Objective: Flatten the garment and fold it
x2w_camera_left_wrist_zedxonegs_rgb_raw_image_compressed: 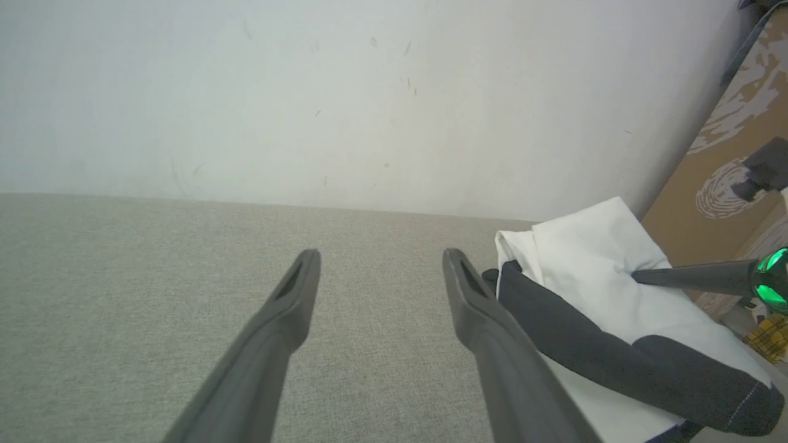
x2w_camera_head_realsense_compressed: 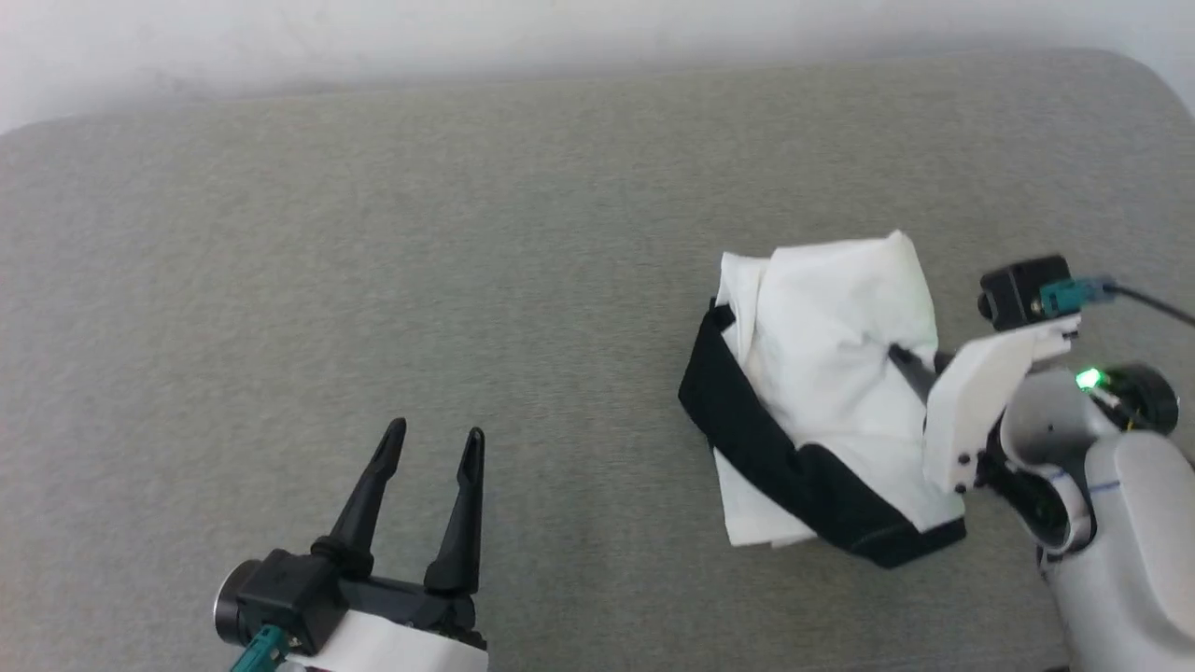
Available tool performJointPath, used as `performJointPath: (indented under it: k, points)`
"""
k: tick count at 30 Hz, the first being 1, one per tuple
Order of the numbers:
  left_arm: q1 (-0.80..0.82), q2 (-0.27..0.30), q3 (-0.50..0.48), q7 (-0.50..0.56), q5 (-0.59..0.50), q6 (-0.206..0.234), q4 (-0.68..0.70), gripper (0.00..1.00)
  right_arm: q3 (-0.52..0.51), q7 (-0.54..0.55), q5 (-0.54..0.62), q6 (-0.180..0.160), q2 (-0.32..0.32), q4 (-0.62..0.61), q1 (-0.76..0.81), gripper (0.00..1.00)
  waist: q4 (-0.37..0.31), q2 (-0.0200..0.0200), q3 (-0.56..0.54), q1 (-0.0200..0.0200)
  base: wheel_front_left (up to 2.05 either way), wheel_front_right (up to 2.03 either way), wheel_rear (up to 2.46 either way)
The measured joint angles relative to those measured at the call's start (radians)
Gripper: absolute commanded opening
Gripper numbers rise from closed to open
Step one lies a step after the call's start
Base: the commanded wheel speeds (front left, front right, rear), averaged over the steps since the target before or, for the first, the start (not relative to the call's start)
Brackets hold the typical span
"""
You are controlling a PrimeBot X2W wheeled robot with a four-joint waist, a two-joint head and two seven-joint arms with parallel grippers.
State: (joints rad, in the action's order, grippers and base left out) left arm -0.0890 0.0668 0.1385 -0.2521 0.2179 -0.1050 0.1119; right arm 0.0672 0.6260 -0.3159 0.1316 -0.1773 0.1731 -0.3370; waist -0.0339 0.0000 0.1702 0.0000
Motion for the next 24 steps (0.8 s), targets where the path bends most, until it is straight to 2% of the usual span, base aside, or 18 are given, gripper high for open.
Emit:
performJointPath:
  k: [10,17,24]
  points:
    - [0.043,0.025,0.012,0.028,-0.01,0.001,0.056,1.0,0.081,0.018,-0.013,0.0,-0.099,0.067,-0.179,0.0,-0.127,0.0,0.026,0.0,0.0,0.0,0.0]
    - [0.088,0.067,0.008,0.059,-0.04,0.002,0.122,1.0,0.079,-0.006,-0.01,0.0,-0.172,0.1,-0.292,0.0,-0.174,0.0,0.112,0.0002,0.0,0.0,0.0]
    - [0.106,0.1,0.011,0.1,-0.052,0.002,0.167,1.0,0.063,-0.049,-0.012,0.0,-0.215,0.141,-0.36,0.0,-0.224,0.0,0.19,0.0002,0.0,0.0,0.0]
